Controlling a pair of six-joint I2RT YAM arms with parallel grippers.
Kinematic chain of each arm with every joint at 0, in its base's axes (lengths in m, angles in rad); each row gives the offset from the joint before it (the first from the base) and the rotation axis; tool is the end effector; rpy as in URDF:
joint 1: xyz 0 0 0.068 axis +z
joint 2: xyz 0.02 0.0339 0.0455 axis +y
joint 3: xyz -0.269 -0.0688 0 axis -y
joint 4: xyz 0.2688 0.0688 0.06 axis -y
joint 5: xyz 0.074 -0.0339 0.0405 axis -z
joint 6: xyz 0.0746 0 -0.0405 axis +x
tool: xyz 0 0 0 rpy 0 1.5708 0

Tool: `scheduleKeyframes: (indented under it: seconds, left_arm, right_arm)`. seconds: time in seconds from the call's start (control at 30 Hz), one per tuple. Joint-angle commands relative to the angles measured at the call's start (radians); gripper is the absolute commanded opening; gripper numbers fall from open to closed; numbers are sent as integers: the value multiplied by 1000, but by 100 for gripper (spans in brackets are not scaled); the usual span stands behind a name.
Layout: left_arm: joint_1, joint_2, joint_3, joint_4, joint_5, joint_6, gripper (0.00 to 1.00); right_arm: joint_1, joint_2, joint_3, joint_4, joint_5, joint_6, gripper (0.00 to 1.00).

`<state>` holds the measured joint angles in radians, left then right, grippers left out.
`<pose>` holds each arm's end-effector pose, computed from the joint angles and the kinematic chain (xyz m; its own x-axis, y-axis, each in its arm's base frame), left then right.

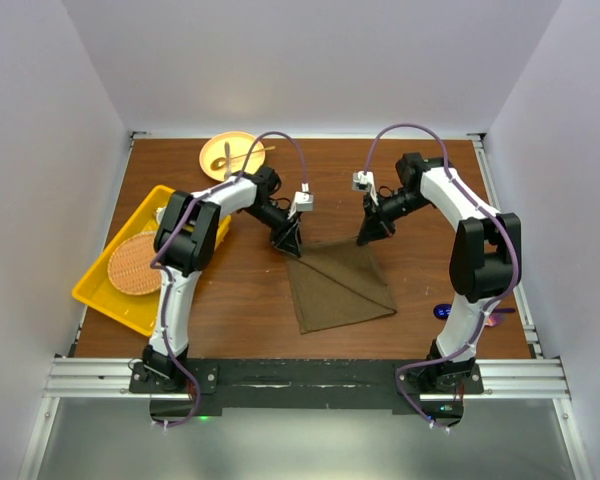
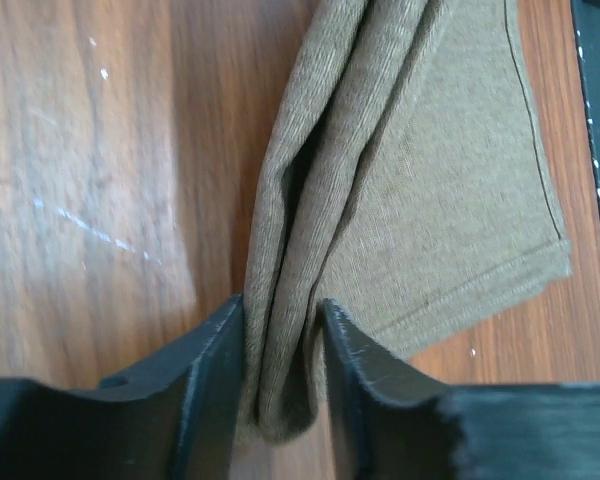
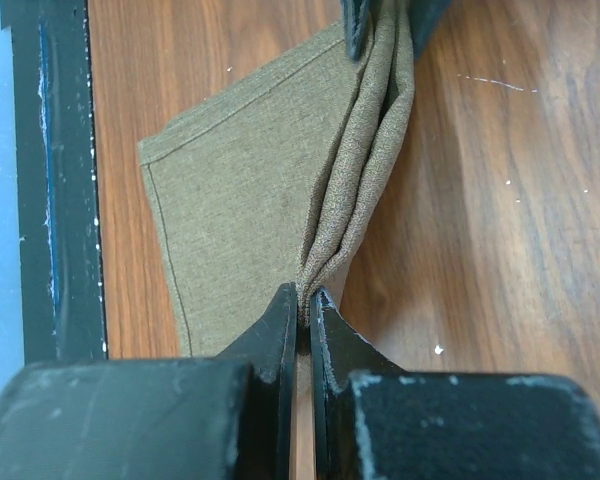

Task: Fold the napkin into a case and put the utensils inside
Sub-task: Turn over the upper triangle folded napkin at the center of the board.

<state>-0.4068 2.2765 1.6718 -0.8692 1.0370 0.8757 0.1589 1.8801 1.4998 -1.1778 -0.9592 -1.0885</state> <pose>0.3975 -0.2412 0.1034 -0.3721 0.5858 -0.7200 0.8799 -0.0243 -0.4745 0.3608 0.1197 0.2088 -0.3684 -0.5742 -0.7312 -0.9216 0.1220 0.3685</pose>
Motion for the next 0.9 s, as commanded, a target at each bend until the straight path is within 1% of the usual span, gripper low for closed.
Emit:
scheduleKeyframes:
  seconds: [0.0, 0.03, 0.17, 0.27, 0.37, 0.4, 0.43, 0.47, 0.5, 0.53, 0.57, 0.6, 0.63, 0.67, 0.7, 0.77, 0.8, 0.83, 0.87]
  left_arm:
    - [29, 3, 11, -83, 38, 92, 36]
    - [31, 5, 11, -86, 37, 94, 35]
    - [42, 3, 14, -102, 38, 111, 34]
    - [42, 2, 19, -108, 40, 115, 28]
    - [42, -6, 19, -117, 41, 118, 16]
    - [42, -8, 22, -120, 40, 117, 5]
    - [43, -12, 26, -119, 40, 103, 1]
    - [45, -26, 23, -113, 37, 89, 0]
    - [46, -38, 17, -73, 32, 68, 0]
    - [54, -55, -9, -41, 31, 7, 0]
    - [57, -99, -30, -6, 28, -24, 0]
    - [60, -123, -53, 94, 11, -64, 0]
    - [63, -149, -102, 151, -14, -154, 0]
    - [63, -194, -121, 195, -66, -184, 0]
    - [63, -215, -135, 270, -86, -210, 0]
    - [63, -256, -147, 334, -133, -286, 0]
    - [63, -262, -139, 395, -161, -312, 0]
    - [63, -267, -104, 429, -195, -372, 0]
    - [63, -270, -84, 471, -274, -404, 0]
  right_arm:
    - [2, -59, -1, -13, -23, -30, 0]
    - [1, -58, 3, -16, -23, -31, 0]
    - [2, -58, 14, -28, -18, -40, 0]
    - [-1, -58, 20, -36, -23, -36, 0]
    - [1, -59, 28, -26, -19, -24, 0]
    - [-1, -61, 28, -19, -16, -16, 0]
    - [-1, -67, 27, -11, -12, -8, 0]
    - [-7, -73, 25, 0, 2, -1, 0]
    - [-9, -79, 23, 24, 7, 16, 0]
    - [-13, -91, 19, 38, 11, 25, 0]
    - [-24, -96, 19, 50, 14, 35, 0]
    - [-27, -102, 17, 81, 26, 64, 0]
    - [-32, -110, 13, 101, 36, 79, 0]
    - [-38, -127, 10, 140, 45, 93, 0]
    - [-42, -136, 5, 170, 66, 126, 0]
    - [-56, -179, -15, 246, 92, 166, 0]
    - [-61, -193, -24, 356, 124, 205, 0]
    - [-68, -205, -36, 410, 140, 210, 0]
    - [-82, -213, -36, 528, 157, 213, 0]
